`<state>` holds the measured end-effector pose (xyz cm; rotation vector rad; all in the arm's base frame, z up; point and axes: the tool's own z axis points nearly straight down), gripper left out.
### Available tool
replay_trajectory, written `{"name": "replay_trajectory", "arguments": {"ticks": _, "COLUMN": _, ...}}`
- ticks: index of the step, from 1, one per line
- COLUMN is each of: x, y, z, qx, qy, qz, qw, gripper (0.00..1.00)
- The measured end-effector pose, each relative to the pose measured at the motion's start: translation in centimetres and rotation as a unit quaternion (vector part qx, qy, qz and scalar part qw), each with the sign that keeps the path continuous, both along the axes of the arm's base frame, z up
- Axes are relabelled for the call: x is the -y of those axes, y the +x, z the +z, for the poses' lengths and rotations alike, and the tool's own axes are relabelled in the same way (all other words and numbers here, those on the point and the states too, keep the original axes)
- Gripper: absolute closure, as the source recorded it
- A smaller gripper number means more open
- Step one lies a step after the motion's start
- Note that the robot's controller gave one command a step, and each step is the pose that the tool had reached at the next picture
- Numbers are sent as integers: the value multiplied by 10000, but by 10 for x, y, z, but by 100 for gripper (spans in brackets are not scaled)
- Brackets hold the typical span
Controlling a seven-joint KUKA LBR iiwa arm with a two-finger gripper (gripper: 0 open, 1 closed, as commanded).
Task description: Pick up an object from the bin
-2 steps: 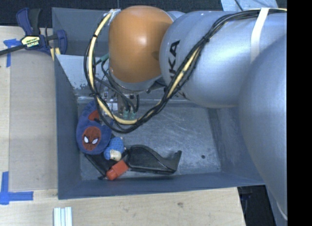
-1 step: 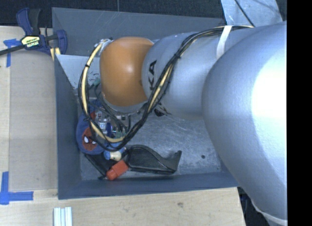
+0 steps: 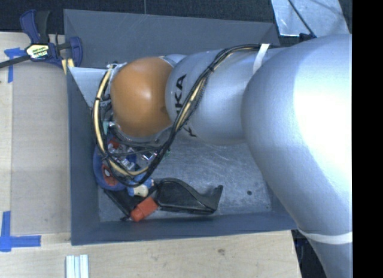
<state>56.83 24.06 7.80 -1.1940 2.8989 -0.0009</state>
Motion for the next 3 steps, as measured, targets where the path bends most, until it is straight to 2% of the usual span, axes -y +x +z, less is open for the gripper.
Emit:
{"name": "replay_trajectory", "arguments": {"ticks": 1, "x": 12, "y": 8, "z": 125, "qx": 32, "qy": 13, "qz": 152, "qw": 9999, "gripper": 100}}
{"name": "replay_trajectory", "arguments": {"ticks": 2, "x": 3, "y": 60, "z": 65, "qx": -20, "qy": 5, "qz": -1390, "qw": 9903, "gripper": 100}}
{"name": "replay_trajectory", "arguments": {"ticks": 3, "x": 1, "y": 36, "z": 92, "qx": -19, "qy": 3, "qz": -829, "qw": 9966, "gripper": 100}}
